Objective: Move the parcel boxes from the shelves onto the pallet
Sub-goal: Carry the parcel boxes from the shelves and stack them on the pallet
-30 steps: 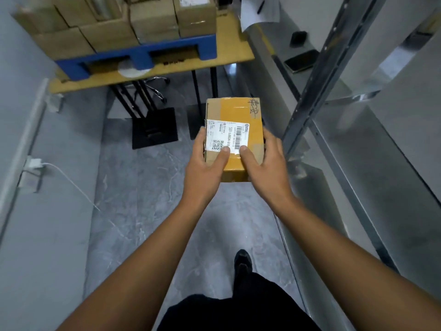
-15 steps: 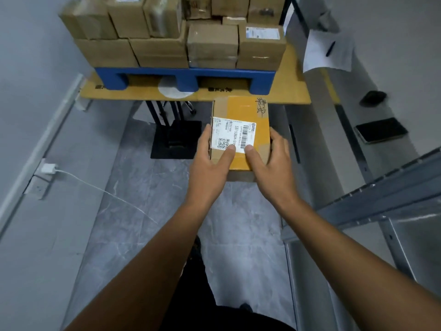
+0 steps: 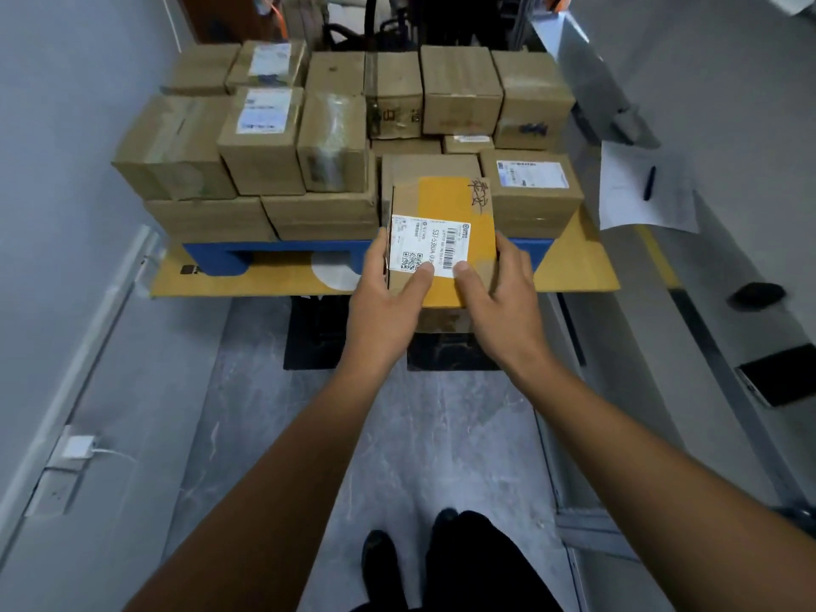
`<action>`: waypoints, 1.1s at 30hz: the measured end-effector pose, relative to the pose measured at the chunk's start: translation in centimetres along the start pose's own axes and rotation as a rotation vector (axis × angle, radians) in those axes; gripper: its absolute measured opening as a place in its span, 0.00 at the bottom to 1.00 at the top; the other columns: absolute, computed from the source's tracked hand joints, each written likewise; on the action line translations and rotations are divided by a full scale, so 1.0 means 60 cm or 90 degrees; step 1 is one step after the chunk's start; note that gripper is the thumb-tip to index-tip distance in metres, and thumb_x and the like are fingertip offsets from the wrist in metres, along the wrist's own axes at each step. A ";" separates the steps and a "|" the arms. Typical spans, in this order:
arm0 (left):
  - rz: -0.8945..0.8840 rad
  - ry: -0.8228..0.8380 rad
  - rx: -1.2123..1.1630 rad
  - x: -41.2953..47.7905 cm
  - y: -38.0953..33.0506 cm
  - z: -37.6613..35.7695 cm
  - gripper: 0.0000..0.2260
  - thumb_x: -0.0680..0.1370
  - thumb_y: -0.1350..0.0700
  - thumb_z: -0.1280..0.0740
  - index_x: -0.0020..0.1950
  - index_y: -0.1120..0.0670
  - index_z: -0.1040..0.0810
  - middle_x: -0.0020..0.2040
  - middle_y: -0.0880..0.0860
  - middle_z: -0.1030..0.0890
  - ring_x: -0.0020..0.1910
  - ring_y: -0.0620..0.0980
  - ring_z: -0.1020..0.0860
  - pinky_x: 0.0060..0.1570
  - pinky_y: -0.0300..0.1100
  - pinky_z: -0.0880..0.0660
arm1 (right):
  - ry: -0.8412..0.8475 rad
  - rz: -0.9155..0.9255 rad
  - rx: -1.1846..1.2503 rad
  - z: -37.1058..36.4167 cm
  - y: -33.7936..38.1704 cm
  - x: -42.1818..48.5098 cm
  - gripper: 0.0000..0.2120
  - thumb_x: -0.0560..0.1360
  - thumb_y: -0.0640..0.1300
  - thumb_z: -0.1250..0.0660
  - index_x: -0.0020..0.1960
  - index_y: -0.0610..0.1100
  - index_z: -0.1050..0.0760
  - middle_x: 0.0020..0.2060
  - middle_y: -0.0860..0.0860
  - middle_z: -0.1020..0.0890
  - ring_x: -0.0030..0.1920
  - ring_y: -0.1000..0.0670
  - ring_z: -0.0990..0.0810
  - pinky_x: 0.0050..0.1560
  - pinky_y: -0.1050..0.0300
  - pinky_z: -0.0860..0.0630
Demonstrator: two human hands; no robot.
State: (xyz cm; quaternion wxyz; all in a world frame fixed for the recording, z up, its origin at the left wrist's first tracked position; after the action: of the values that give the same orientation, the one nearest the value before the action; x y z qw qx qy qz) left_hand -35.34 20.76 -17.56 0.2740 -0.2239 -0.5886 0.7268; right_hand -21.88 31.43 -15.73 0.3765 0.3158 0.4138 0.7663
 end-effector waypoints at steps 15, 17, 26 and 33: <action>-0.166 -0.220 0.395 0.381 -0.025 0.039 0.27 0.81 0.43 0.34 0.77 0.54 0.27 0.78 0.57 0.31 0.83 0.63 0.45 0.79 0.63 0.43 | 0.057 -0.020 -0.010 -0.105 -0.054 0.400 0.24 0.83 0.52 0.36 0.78 0.49 0.33 0.69 0.51 0.29 0.67 0.56 0.31 0.72 0.57 0.34; -0.174 -0.225 0.422 0.414 -0.025 0.033 0.27 0.80 0.41 0.35 0.76 0.54 0.26 0.78 0.57 0.29 0.82 0.64 0.44 0.79 0.63 0.44 | 0.070 -0.023 -0.020 -0.120 -0.058 0.434 0.26 0.83 0.52 0.36 0.79 0.49 0.34 0.69 0.51 0.29 0.70 0.54 0.31 0.71 0.57 0.35; -0.213 -0.244 0.526 0.440 0.016 0.023 0.24 0.81 0.41 0.36 0.68 0.55 0.20 0.73 0.55 0.23 0.78 0.59 0.34 0.79 0.58 0.46 | 0.069 -0.052 0.008 -0.165 -0.070 0.472 0.26 0.83 0.49 0.35 0.80 0.50 0.36 0.67 0.54 0.30 0.62 0.65 0.34 0.67 0.65 0.38; -0.225 -0.226 0.497 0.438 0.013 0.024 0.23 0.81 0.41 0.37 0.66 0.55 0.19 0.72 0.54 0.23 0.77 0.58 0.33 0.79 0.57 0.45 | 0.055 -0.065 0.000 -0.172 -0.068 0.470 0.27 0.84 0.52 0.35 0.81 0.50 0.36 0.73 0.52 0.27 0.70 0.59 0.30 0.72 0.57 0.32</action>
State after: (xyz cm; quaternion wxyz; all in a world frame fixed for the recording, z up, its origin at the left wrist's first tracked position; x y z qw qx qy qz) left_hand -56.08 36.97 -18.11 0.3520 0.1276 -0.3382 0.8634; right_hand -43.40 52.49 -19.15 0.3970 0.2608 0.4452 0.7591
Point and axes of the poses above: each hand's wrist, its own x-axis towards the middle knuckle, its own z-axis out of the back of the hand, y = z × x, the point moved 6 cm from there along x, towards the middle knuckle
